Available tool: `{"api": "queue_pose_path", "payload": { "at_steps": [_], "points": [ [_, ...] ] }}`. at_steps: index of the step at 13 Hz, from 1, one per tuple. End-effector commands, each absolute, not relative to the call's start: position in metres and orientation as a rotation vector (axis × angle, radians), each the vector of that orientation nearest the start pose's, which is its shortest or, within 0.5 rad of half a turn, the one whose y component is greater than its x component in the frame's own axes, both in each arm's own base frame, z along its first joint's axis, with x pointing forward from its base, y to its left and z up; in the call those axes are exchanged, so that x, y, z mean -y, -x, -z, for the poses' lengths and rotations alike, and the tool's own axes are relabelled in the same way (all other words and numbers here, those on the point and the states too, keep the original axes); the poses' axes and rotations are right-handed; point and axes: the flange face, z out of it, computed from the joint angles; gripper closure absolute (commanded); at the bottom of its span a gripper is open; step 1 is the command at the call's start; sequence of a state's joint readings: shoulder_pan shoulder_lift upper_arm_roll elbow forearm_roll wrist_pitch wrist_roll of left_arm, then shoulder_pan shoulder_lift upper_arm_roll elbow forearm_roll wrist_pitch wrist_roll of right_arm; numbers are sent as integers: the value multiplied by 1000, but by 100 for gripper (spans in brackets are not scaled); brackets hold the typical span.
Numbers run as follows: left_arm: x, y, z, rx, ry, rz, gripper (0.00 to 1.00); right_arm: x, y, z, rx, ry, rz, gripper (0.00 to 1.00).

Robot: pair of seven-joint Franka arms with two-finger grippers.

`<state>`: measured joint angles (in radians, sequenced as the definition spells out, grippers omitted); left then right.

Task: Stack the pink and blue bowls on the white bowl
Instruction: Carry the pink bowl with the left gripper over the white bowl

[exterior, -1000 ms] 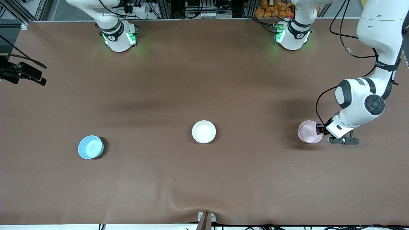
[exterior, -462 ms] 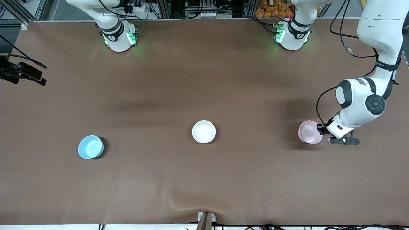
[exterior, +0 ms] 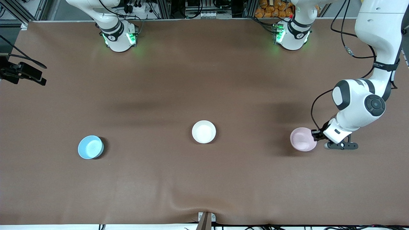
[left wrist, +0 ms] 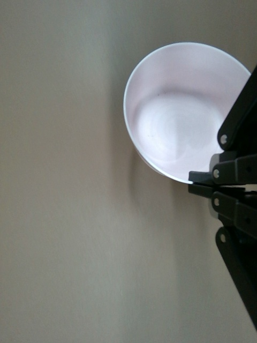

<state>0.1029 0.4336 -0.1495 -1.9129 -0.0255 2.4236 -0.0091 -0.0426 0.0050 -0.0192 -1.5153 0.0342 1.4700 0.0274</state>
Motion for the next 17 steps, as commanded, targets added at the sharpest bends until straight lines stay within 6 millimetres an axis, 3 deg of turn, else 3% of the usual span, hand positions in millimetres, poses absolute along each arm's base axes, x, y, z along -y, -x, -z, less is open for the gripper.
{"api": "queue_pose_path", "payload": {
  "at_steps": [1,4,9,11,14,17],
  "points": [
    [73,-652,-324,100,3260,69,100,28,-544,-641,-125,3107,-73,0],
    [149,-652,-340,242,3269,77,100,28,-545,-640,-125,3107,-76,0],
    [289,-638,-341,397,3328,40,100,28,-545,-640,-125,3105,-75,0],
    [345,-628,-328,469,3340,-2,100,28,-545,-640,-125,3105,-75,0],
    [408,-618,-313,546,3353,-27,100,28,-545,-640,-125,3105,-75,0],
    [439,-601,-292,560,3356,-31,100,26,-545,-641,-120,3103,-73,0]
  ]
}}
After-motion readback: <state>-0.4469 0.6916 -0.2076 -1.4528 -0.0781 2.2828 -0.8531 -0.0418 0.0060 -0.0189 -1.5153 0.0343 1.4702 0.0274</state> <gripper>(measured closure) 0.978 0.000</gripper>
